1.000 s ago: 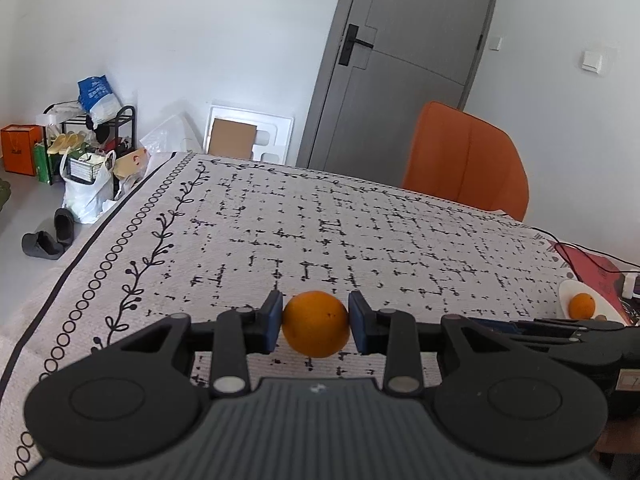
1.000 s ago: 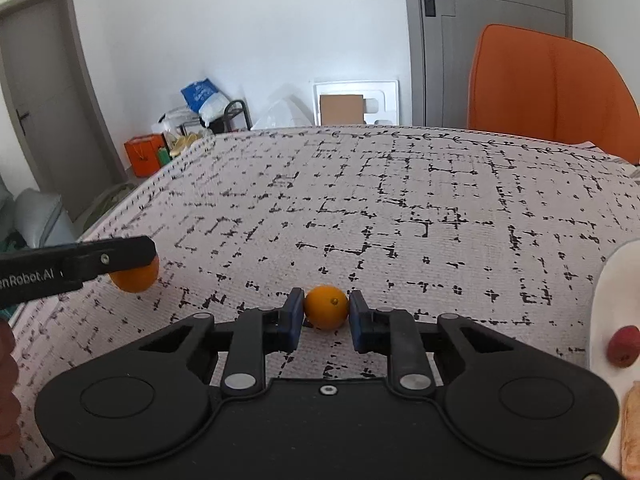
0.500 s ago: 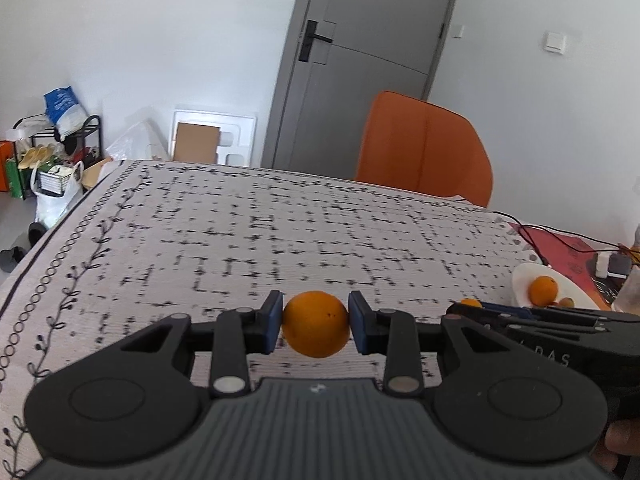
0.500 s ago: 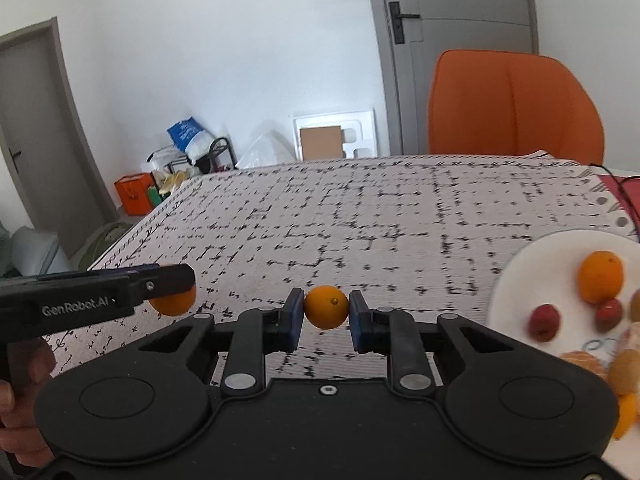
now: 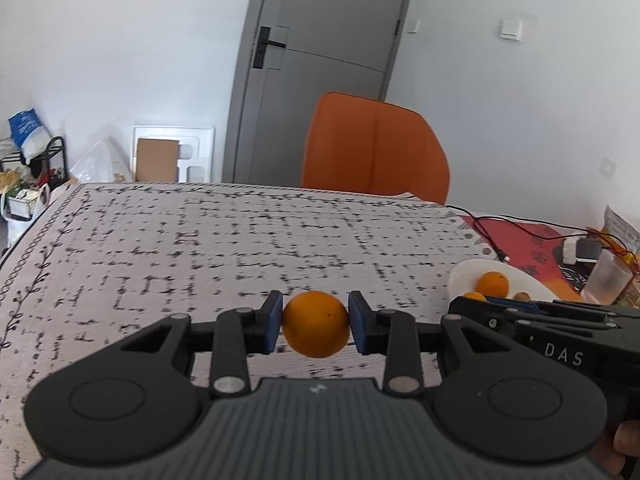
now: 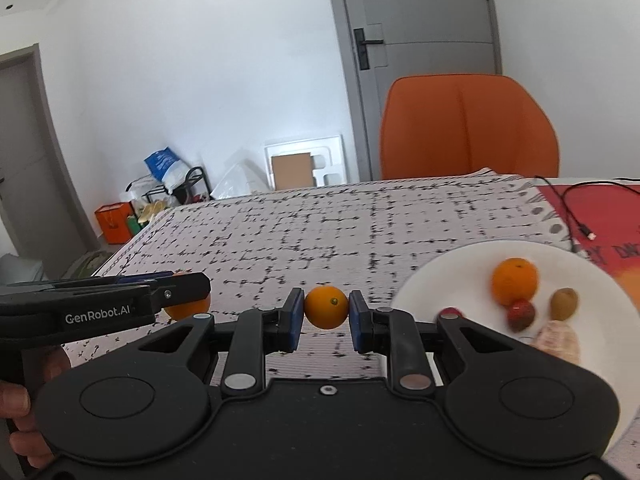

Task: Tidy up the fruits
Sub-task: 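Carry the orange and tangerine over the white plate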

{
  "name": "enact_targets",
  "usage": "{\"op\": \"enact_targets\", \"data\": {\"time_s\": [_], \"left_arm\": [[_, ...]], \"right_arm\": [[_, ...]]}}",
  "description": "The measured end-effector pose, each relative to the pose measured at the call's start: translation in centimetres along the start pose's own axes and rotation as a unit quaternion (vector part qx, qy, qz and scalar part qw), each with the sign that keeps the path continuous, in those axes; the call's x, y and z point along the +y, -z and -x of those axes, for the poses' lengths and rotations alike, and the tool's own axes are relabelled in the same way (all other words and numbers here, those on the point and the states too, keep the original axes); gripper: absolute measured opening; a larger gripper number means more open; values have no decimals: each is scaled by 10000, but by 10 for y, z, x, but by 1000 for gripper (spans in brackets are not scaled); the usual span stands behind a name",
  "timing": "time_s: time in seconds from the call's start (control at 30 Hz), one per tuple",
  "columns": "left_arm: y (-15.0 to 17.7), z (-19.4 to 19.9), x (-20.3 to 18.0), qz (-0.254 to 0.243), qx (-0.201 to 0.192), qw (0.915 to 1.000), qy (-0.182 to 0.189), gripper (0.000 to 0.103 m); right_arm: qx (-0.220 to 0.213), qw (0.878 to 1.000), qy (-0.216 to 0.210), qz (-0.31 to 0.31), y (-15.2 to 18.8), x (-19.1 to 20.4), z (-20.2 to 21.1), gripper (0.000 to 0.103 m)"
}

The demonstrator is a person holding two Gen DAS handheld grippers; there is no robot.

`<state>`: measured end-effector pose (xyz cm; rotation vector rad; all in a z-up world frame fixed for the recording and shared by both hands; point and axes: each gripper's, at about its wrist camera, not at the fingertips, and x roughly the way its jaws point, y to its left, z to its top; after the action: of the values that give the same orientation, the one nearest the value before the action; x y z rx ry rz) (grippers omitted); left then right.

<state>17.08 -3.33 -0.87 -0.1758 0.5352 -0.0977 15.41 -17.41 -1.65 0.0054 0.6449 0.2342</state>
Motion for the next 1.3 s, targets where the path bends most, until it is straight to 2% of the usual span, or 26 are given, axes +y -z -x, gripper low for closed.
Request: {"op": "enact_targets", "data": {"time_s": [0.7, 1.3], "left_arm": [[2, -18, -69, -400, 60, 9977, 553, 34], [9, -40, -125, -806, 228, 9936, 762, 34]], "right_arm": [[-270, 9972, 571, -401, 11, -62, 47, 22], [-406, 9904, 934, -939, 31, -127, 74, 22]]}}
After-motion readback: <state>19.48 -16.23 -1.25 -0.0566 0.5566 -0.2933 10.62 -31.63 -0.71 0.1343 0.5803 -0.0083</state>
